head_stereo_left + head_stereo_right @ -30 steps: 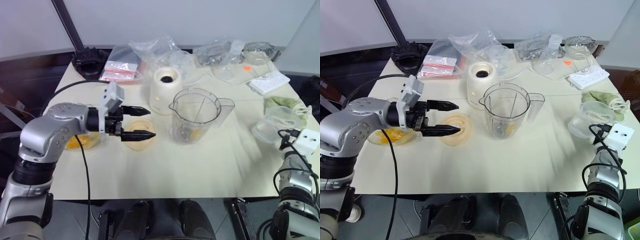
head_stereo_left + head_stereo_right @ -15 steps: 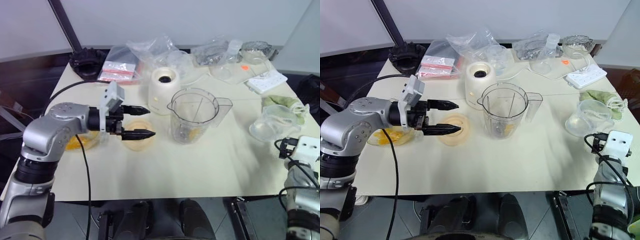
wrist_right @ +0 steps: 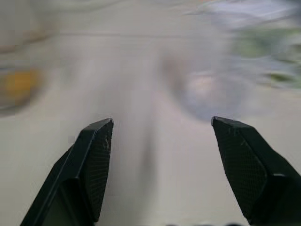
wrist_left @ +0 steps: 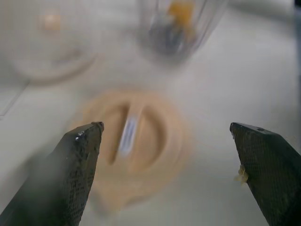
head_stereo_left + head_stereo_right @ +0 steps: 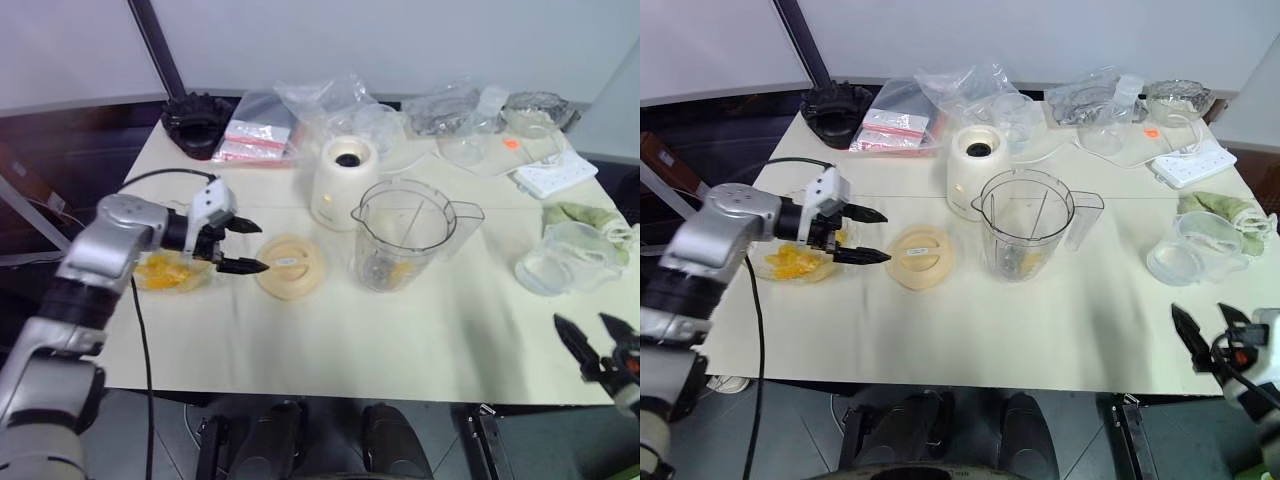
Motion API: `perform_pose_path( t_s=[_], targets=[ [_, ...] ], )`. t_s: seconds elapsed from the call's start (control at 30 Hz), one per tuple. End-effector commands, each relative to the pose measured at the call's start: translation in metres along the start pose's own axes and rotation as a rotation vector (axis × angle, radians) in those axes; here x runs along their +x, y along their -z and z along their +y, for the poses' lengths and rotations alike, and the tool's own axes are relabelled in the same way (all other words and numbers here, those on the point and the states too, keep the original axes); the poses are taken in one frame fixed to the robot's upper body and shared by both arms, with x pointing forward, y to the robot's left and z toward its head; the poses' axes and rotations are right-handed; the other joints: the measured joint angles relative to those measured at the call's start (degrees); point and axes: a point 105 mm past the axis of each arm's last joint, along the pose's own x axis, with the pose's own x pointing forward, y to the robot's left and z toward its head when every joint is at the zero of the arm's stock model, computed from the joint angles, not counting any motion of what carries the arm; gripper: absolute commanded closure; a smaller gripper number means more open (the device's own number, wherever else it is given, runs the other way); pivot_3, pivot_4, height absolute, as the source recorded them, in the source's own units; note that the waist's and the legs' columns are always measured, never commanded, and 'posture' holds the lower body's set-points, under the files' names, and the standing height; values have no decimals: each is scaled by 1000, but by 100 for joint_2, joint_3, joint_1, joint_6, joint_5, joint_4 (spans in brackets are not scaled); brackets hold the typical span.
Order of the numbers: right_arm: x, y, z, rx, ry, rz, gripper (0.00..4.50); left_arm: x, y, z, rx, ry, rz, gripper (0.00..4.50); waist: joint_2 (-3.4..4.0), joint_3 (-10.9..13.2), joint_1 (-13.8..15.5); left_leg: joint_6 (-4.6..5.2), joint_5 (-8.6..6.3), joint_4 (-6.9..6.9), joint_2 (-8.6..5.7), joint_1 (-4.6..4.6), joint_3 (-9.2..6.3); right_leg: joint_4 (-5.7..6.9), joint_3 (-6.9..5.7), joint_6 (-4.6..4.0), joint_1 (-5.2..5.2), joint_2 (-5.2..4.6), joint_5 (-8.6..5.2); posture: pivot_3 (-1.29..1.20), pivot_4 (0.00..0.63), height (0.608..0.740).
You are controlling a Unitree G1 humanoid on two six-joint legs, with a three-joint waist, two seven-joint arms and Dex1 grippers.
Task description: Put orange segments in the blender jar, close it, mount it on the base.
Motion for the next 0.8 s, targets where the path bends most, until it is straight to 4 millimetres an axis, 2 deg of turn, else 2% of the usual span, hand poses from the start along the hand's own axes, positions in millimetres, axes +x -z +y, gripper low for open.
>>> perform_pose_path(
  t_s=[0.03,0.17,0.37,0.57,0.77,0.8],
  targets=[
    [-8,-17,27,-27,-151,19,1023,6,3,16,80,-12,73,0,-27,3,-19,1,0,-1,1,-2,-3,-8,-2,0,1,-5,1,0,150,740],
    [-3,-42,41,-86,-208,-27,1023,21,6,25,119,12,137,0,-66,16,-67,16,-10,-4,12,-10,2,-47,-10,10,3,-4,22,0,150,740],
    [10,-54,60,-134,-277,-49,1023,34,11,27,166,41,217,0,-85,22,-23,32,-21,-4,10,-18,8,-60,-12,23,2,-6,30,0,150,740],
    [24,-50,75,-133,-324,-54,1023,56,20,19,179,72,250,0,-96,24,-15,36,-23,8,0,-22,6,-61,-15,36,8,-7,37,0,150,740],
    [31,-48,79,-136,-336,-58,1023,75,30,17,141,31,280,0,-93,21,-16,44,-28,46,-1,-13,1,-60,-20,45,38,-4,41,0,150,740],
    [32,-48,80,-138,-338,-58,990,78,31,17,136,21,285,253,-93,21,-17,45,-29,58,1,-13,0,-60,-22,46,44,-2,42,0,150,740]
  ],
)
